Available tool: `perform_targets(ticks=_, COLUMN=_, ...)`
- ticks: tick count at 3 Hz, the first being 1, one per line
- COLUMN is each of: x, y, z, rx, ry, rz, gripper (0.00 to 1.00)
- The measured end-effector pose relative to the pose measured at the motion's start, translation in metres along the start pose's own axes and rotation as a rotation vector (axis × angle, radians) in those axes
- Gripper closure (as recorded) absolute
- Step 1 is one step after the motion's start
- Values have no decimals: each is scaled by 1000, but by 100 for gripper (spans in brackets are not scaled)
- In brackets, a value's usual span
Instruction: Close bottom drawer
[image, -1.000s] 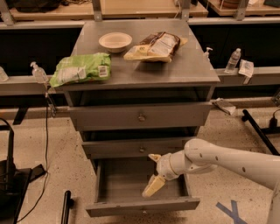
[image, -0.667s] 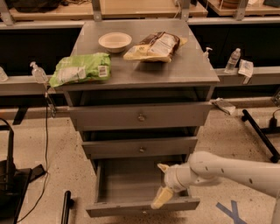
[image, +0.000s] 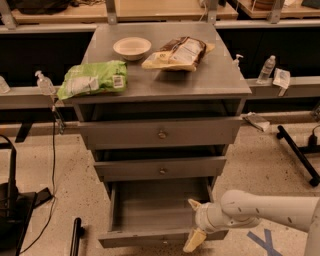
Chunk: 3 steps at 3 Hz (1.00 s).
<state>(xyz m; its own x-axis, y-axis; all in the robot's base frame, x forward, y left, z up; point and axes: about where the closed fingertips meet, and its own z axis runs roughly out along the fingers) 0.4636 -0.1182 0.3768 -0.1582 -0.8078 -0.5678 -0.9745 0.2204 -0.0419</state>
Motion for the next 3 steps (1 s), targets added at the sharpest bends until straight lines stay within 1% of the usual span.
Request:
perform_targets(ticks=1, x=1, y=4, z=1, rx=-7, ry=65, rz=-15, gripper=0)
perform_targets(ticks=2, x=-3, y=18, z=25, rx=-64, ry=62, rz=-78, gripper=0)
perform_targets(ticks=3, x=0, y=21, z=59, rx=-86, ry=-96, rz=-134, gripper=0)
